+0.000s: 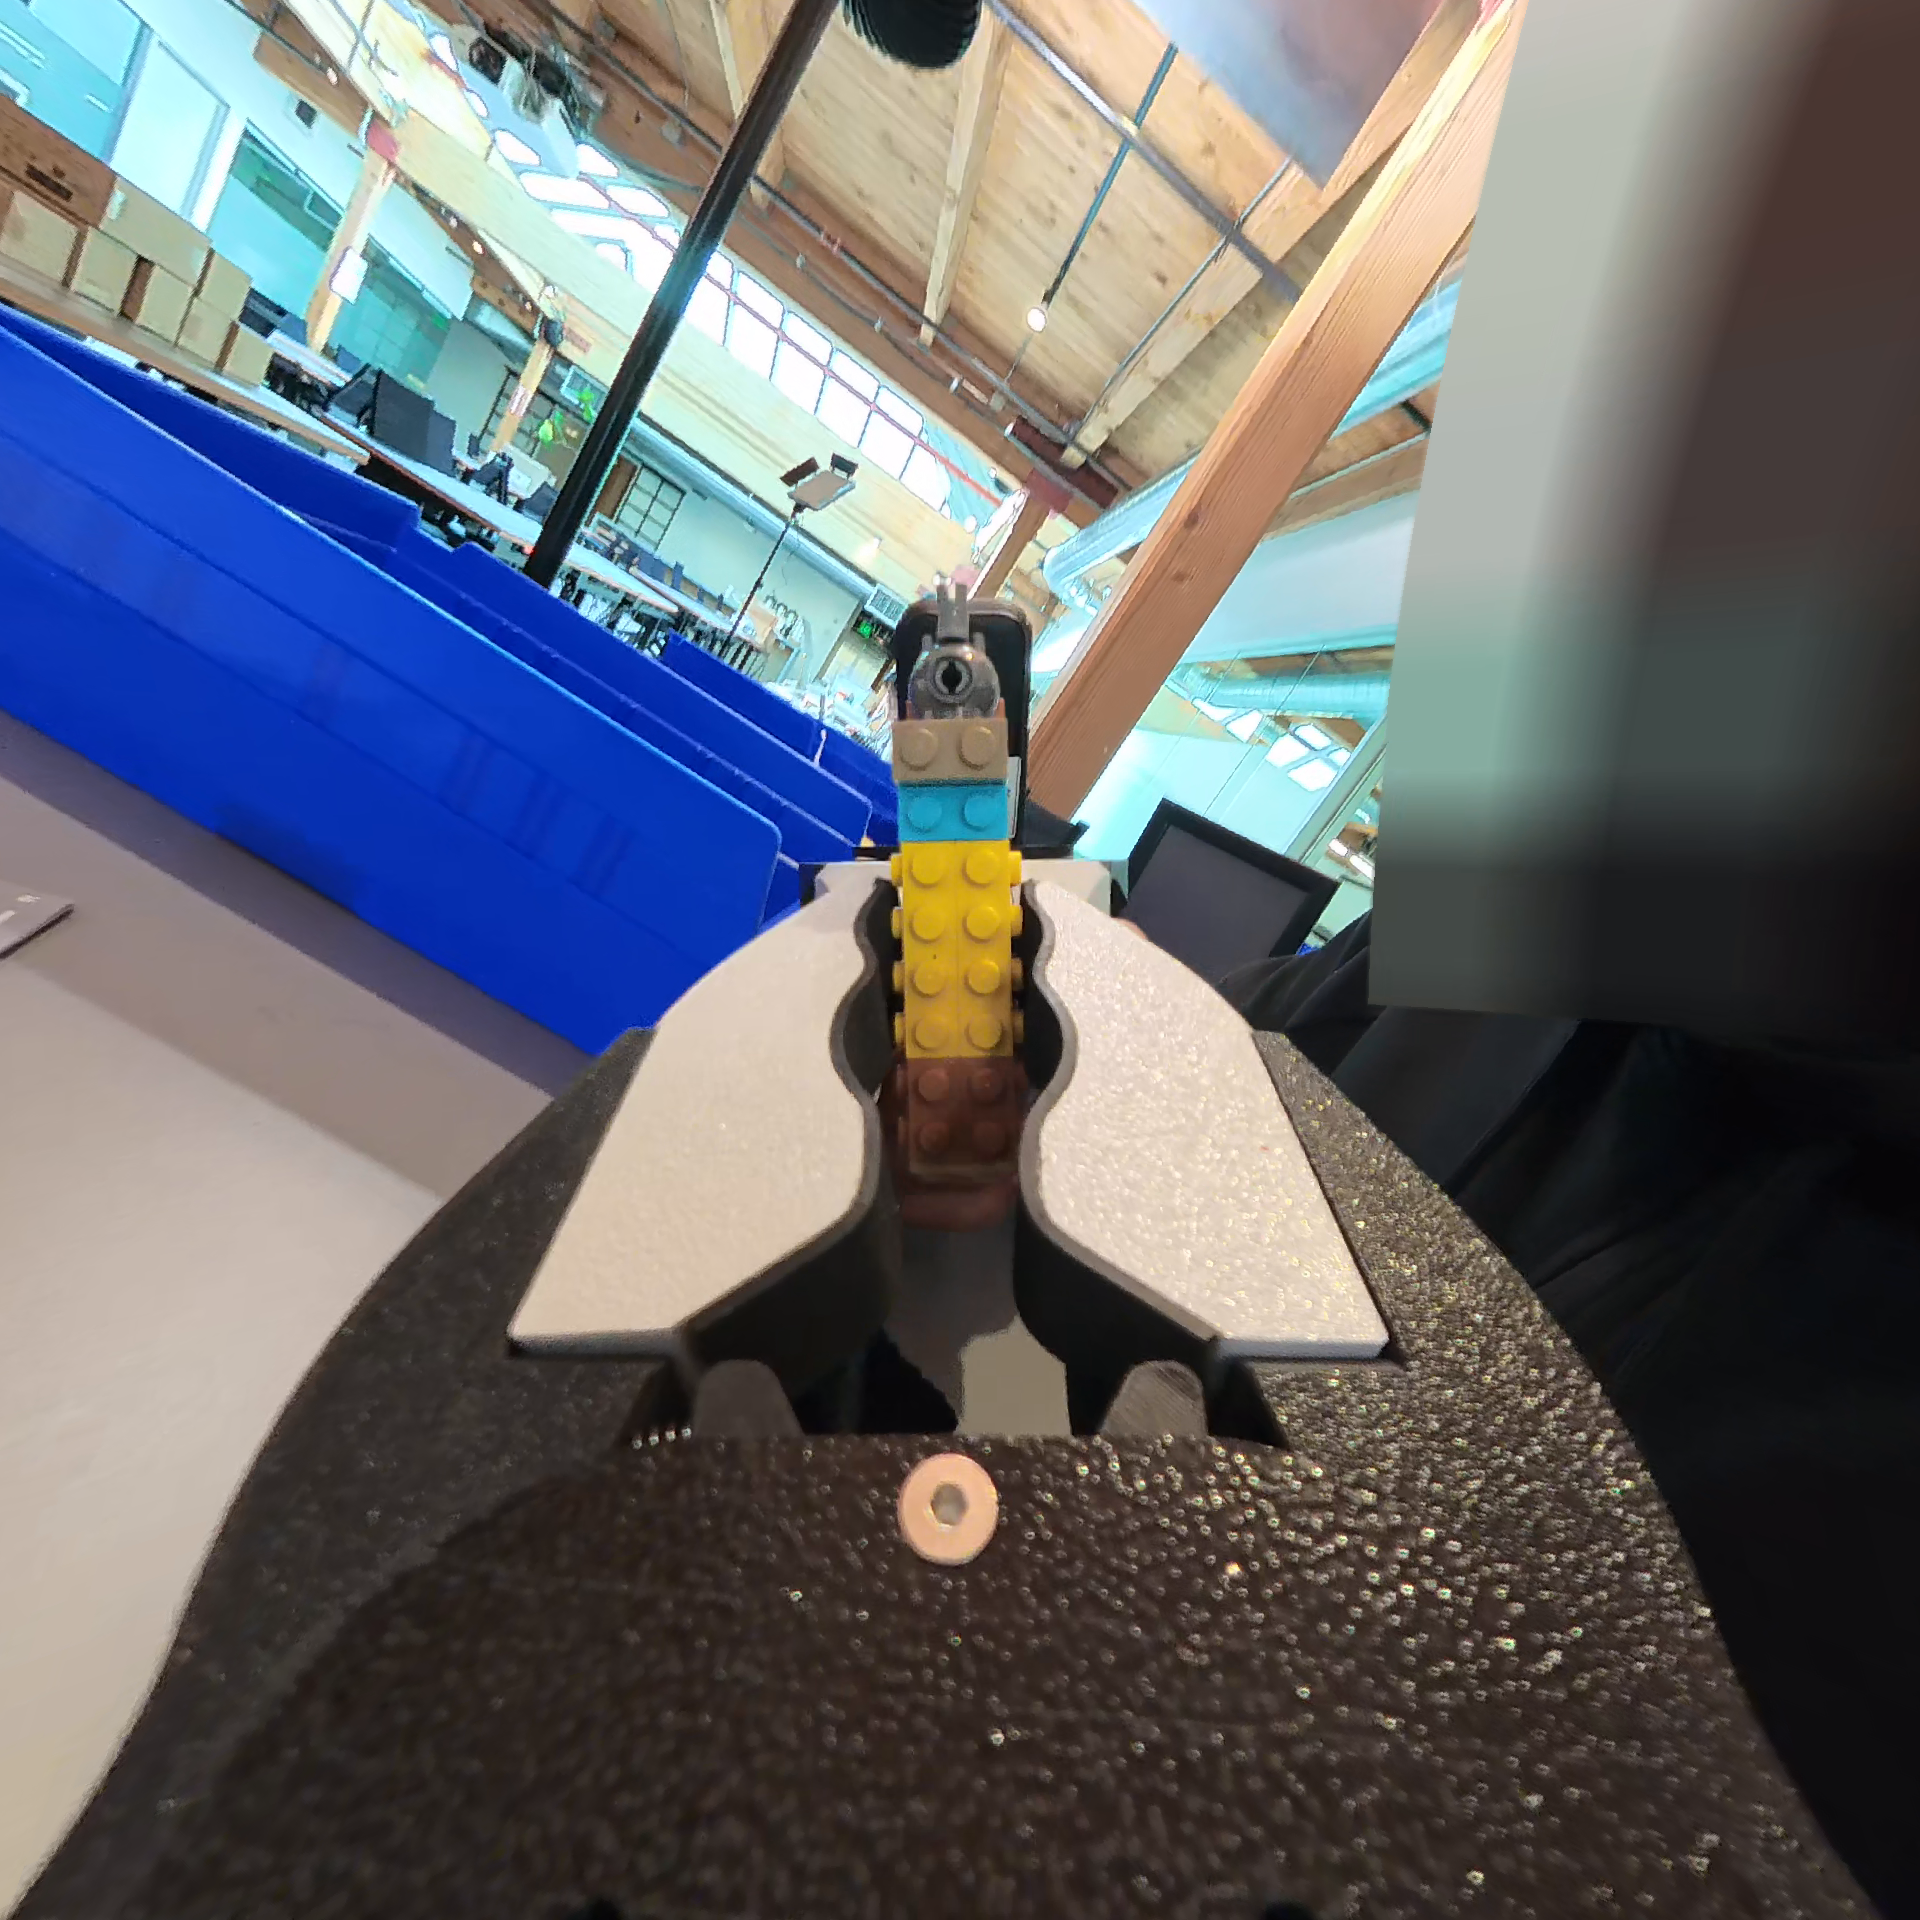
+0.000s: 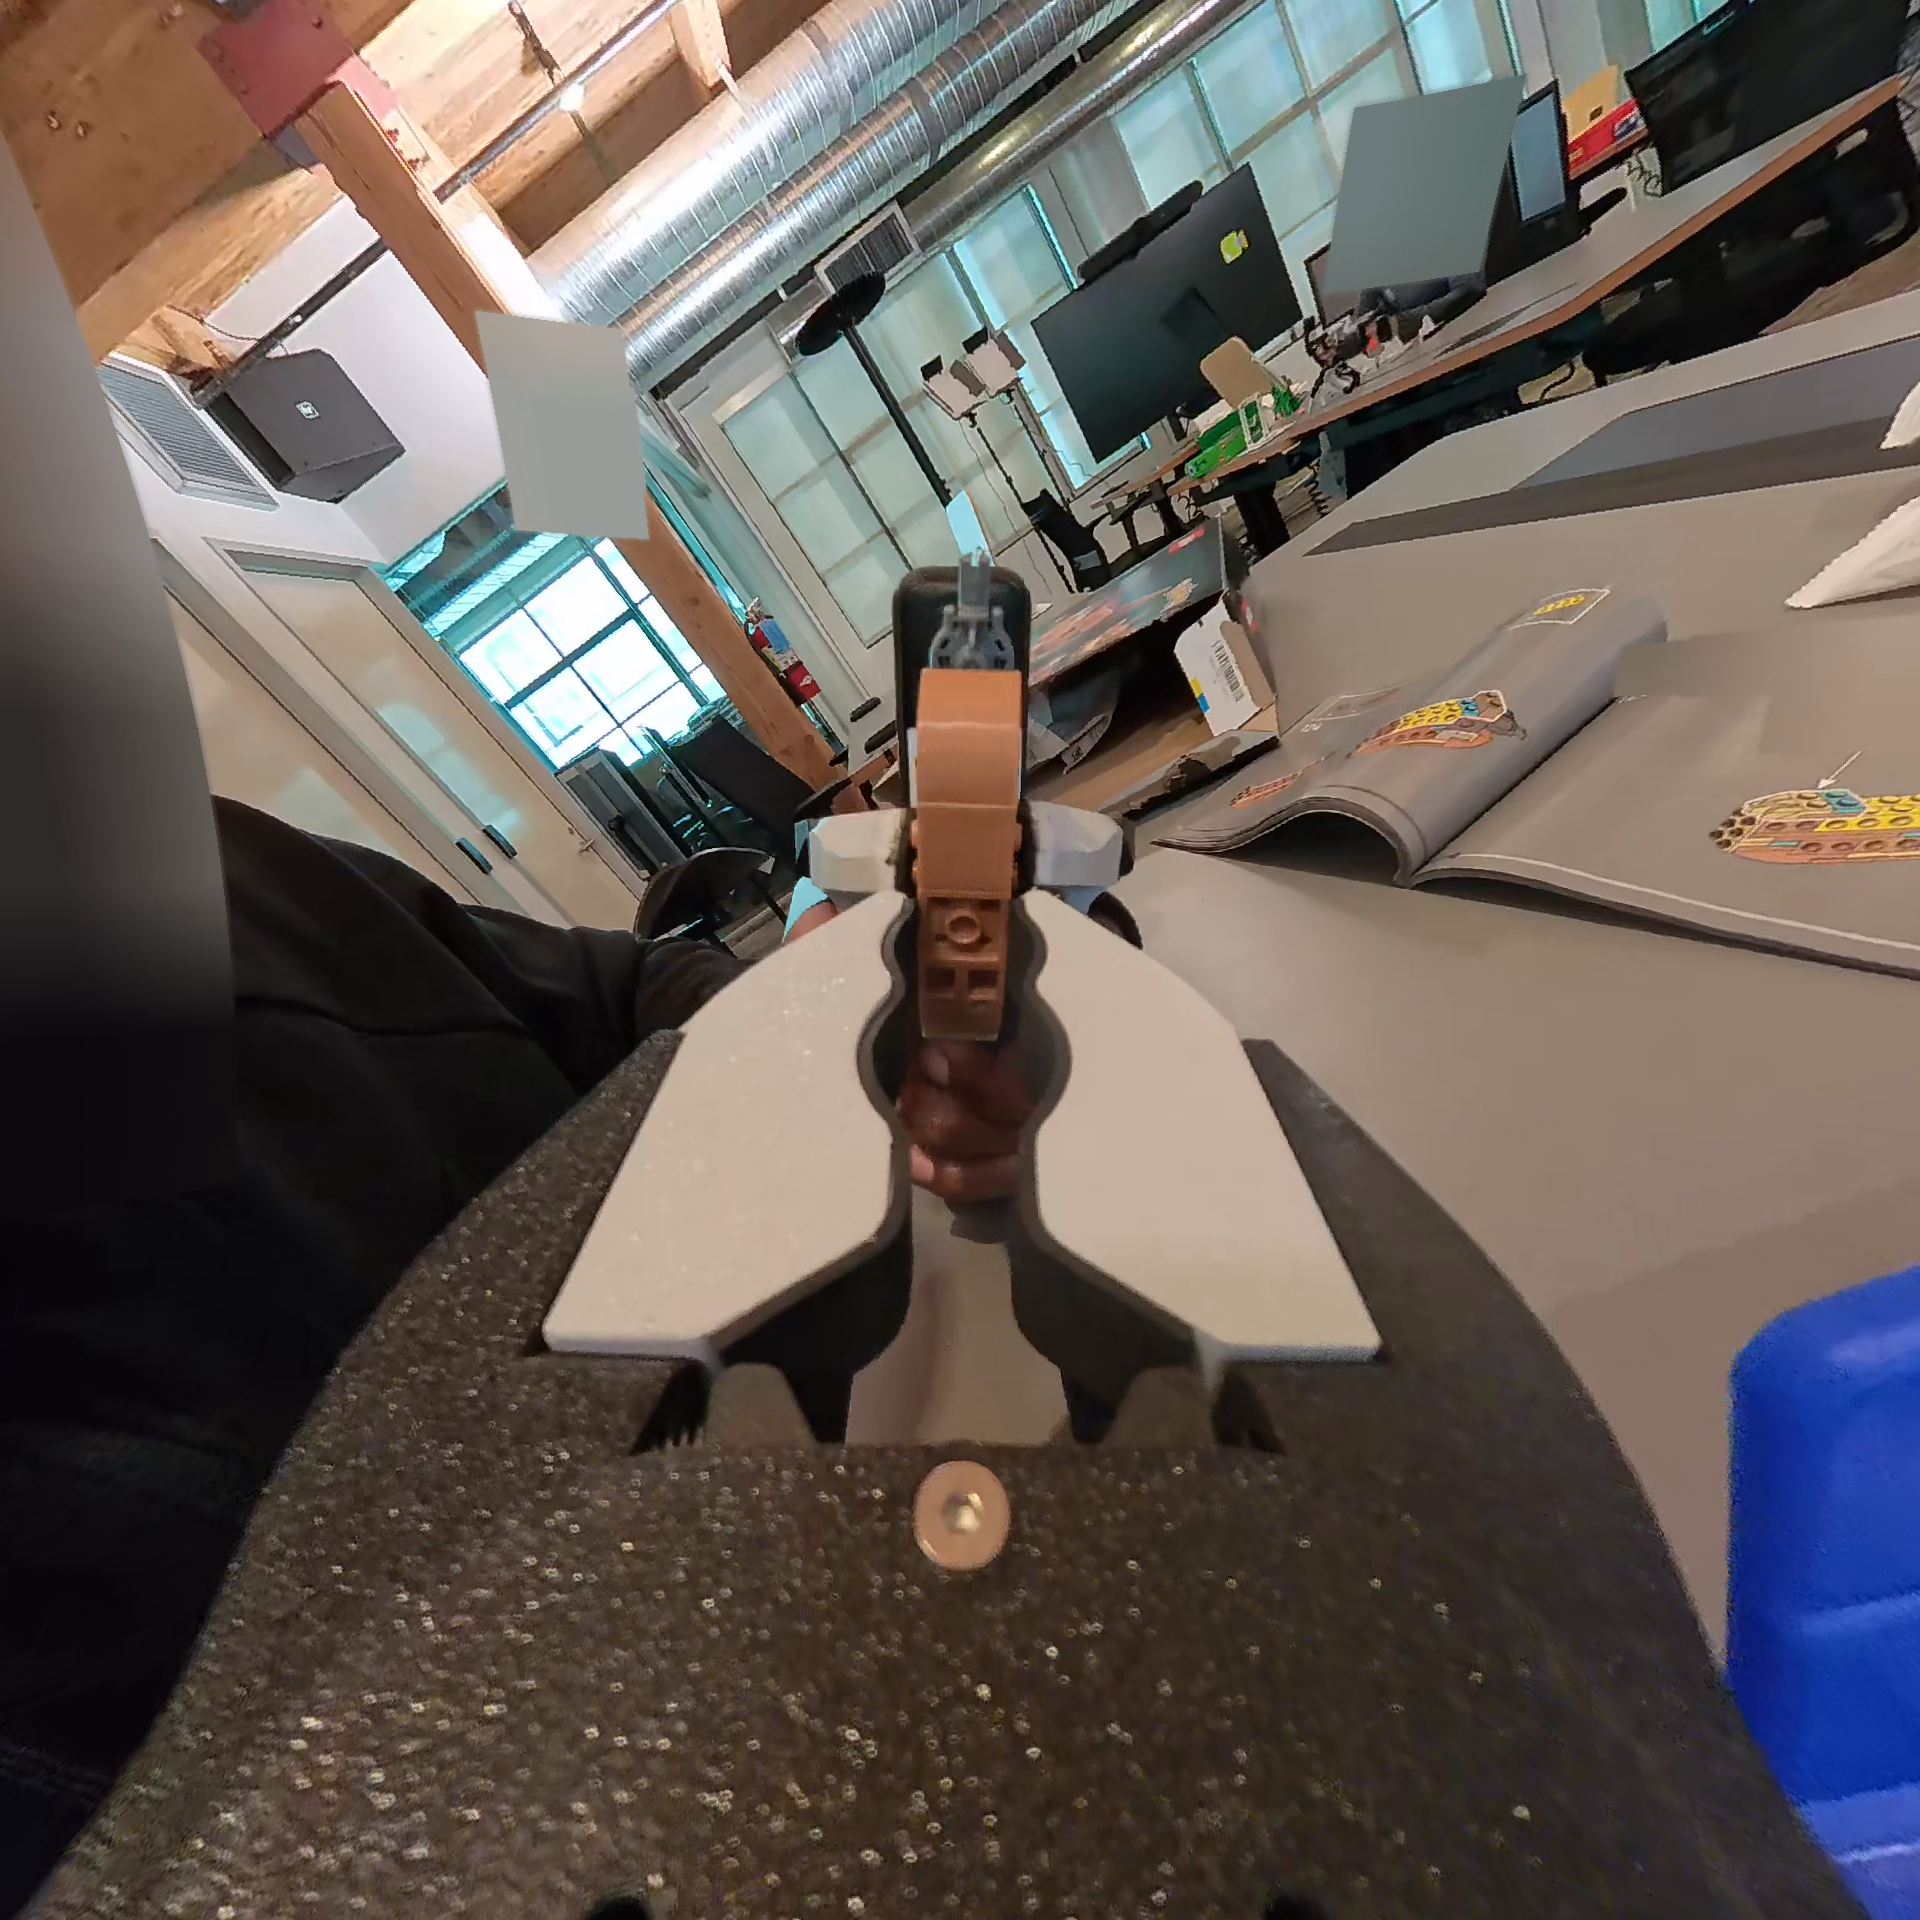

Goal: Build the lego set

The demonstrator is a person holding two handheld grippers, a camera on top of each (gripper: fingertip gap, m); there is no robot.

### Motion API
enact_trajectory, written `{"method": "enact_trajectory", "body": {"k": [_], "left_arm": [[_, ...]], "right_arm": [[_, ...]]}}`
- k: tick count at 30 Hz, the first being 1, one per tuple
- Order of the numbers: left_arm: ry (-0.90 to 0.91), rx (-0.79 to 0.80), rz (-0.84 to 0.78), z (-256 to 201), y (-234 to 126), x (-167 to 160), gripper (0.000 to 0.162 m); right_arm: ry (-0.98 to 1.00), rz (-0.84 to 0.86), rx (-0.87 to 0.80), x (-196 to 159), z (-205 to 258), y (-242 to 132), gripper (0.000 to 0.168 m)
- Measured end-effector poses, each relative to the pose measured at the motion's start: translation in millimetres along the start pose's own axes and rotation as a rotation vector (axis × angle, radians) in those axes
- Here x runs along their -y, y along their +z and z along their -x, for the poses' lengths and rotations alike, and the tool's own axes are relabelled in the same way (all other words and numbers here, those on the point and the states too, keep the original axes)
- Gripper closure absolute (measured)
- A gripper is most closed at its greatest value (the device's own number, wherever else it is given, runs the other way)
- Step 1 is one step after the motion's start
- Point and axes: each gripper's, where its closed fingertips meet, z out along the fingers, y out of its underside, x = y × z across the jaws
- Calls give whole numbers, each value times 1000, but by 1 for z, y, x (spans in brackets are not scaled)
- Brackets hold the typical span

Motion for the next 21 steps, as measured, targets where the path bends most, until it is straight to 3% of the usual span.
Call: {"method": "enact_trajectory", "body": {"k": [9, 21], "left_arm": [[39, 27, 118, 3, -2, -11, 140], [-1, 32, 158, 5, -2, -16, 140]], "right_arm": [[3, -20, -9, 4, -3, -4, 153], [-5, -9, -16, 1, -4, -3, 153]]}}
